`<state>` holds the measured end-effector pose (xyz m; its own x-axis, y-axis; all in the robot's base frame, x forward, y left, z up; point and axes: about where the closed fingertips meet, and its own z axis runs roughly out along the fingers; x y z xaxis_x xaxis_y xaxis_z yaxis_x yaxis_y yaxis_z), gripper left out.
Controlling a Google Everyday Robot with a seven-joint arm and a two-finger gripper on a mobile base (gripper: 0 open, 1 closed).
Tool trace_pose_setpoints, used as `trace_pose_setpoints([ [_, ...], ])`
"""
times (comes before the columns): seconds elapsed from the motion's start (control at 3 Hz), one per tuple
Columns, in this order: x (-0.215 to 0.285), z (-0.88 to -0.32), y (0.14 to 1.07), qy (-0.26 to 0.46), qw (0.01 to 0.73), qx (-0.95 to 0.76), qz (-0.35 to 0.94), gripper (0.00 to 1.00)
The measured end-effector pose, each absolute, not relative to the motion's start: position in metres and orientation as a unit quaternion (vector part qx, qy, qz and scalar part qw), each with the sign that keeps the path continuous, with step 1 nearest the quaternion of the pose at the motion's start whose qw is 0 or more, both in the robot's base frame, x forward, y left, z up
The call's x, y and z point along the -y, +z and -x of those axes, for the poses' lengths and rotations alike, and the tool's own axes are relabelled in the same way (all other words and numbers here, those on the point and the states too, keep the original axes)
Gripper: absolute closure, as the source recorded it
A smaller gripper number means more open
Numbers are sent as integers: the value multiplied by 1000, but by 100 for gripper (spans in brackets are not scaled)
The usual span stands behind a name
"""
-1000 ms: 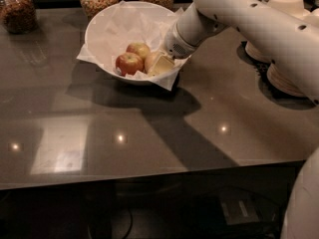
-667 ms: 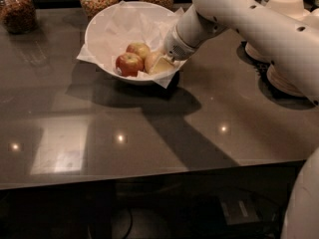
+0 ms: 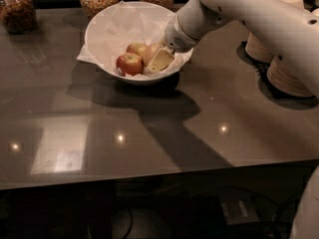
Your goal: Pick apple from white bowl
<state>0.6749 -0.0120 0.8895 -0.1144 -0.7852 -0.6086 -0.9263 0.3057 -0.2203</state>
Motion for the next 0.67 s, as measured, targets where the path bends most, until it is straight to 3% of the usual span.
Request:
trace_pose_setpoints([
  [0.33, 10, -672, 918, 105, 348, -726, 583, 100],
  [0.67, 10, -671, 941, 107, 366, -717, 584, 100],
])
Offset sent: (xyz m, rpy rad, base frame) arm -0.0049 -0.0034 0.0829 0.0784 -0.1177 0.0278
